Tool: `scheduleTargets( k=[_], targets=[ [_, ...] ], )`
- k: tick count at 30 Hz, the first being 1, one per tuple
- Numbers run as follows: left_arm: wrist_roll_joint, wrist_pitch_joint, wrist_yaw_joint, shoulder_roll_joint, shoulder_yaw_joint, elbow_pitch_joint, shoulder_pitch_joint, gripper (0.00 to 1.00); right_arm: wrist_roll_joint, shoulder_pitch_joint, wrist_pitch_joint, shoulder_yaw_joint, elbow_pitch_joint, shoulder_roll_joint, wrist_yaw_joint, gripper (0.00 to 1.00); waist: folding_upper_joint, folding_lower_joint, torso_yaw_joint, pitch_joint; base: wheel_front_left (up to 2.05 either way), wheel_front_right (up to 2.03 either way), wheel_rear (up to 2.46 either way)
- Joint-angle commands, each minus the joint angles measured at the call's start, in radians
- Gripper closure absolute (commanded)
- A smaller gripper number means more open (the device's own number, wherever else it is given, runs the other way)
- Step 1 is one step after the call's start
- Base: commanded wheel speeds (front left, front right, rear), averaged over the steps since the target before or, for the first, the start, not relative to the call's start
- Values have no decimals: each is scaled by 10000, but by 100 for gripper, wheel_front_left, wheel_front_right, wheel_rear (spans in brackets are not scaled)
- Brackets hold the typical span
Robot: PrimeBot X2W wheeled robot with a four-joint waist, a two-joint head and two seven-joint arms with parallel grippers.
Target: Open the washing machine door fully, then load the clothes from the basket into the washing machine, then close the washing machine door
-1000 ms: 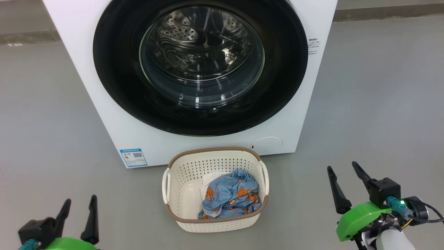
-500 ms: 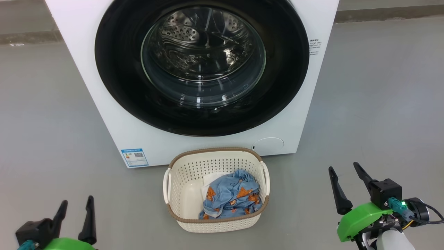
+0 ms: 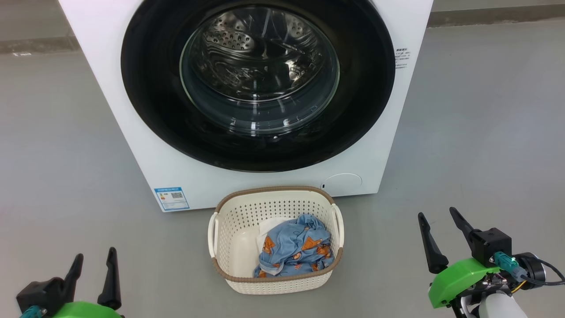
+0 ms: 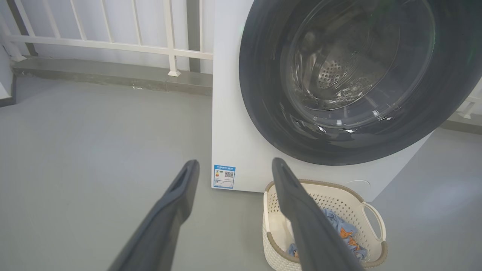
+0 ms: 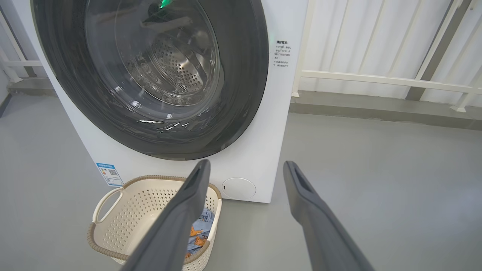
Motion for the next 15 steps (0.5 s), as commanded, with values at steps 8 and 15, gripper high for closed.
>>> scheduleTargets(
  k=[8, 15],
  targets=[
    [-101, -74, -25, 380, 281, -263, -394, 0, 107, -133, -126, 244, -212, 22, -11, 0, 0, 0, -17, 28, 0, 0, 0],
    [-62, -74, -26, 394, 279, -280, -389, 0, 115, -127, -129, 189, -214, 22, -11, 0, 0, 0, -11, 58, 25, 25, -51]
  ],
)
